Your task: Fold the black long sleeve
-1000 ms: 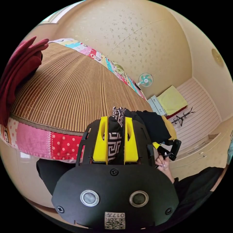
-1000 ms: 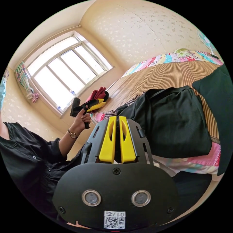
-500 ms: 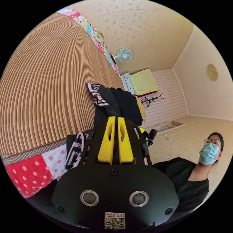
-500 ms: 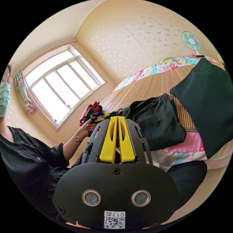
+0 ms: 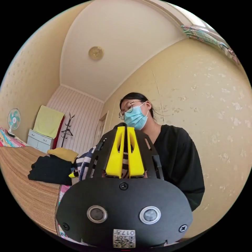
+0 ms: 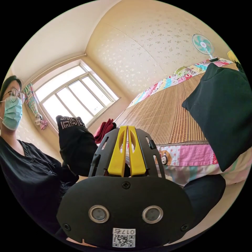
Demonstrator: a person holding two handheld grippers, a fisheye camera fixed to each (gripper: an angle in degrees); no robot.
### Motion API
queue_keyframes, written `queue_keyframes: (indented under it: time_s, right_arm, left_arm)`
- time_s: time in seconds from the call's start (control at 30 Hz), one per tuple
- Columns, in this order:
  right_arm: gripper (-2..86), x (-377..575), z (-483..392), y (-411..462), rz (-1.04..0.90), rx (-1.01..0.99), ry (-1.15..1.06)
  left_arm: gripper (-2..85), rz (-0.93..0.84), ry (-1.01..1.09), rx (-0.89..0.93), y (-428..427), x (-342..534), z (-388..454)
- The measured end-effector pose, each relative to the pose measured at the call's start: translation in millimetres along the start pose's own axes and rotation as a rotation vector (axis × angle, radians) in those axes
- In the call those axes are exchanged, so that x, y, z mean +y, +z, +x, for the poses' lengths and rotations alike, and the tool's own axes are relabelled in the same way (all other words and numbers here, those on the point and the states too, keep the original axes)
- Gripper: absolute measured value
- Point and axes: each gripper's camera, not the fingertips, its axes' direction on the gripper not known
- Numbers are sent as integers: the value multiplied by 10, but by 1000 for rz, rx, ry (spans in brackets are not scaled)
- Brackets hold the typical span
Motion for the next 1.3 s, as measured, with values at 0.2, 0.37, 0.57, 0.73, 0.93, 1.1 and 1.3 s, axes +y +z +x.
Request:
queue_keyframes:
  time_s: [0.2, 0.37, 0.57, 0.73, 0.93, 1.1, 1.3]
  right_arm:
    - [6, -1, 67, 70, -31, -22, 8]
    - [5, -29, 66, 81, -55, -35, -12]
    - [9, -6, 143, -47, -42, -40, 1]
    - [22, 32, 159, -115, -48, -168, -30]
    - [51, 15, -44, 39, -189, -339, -166]
    - [75, -75, -146, 176, -296, -587, -267]
    - [101, -160, -404, 341, -449, -676, -453]
  left_arm:
    - [-7, -125, 46, -32, 403, -20, 368]
    - [-8, -299, 4, -200, 693, -99, 532]
    - [-7, -390, 62, -125, 1036, 10, 540]
    - [-7, -215, 53, 152, 949, 202, 230]
    - [-7, -73, 159, 546, 1413, 372, -45]
    - [-7, -30, 205, 745, 1805, 387, -181]
    - [-7, -67, 230, 820, 2207, 294, -312]
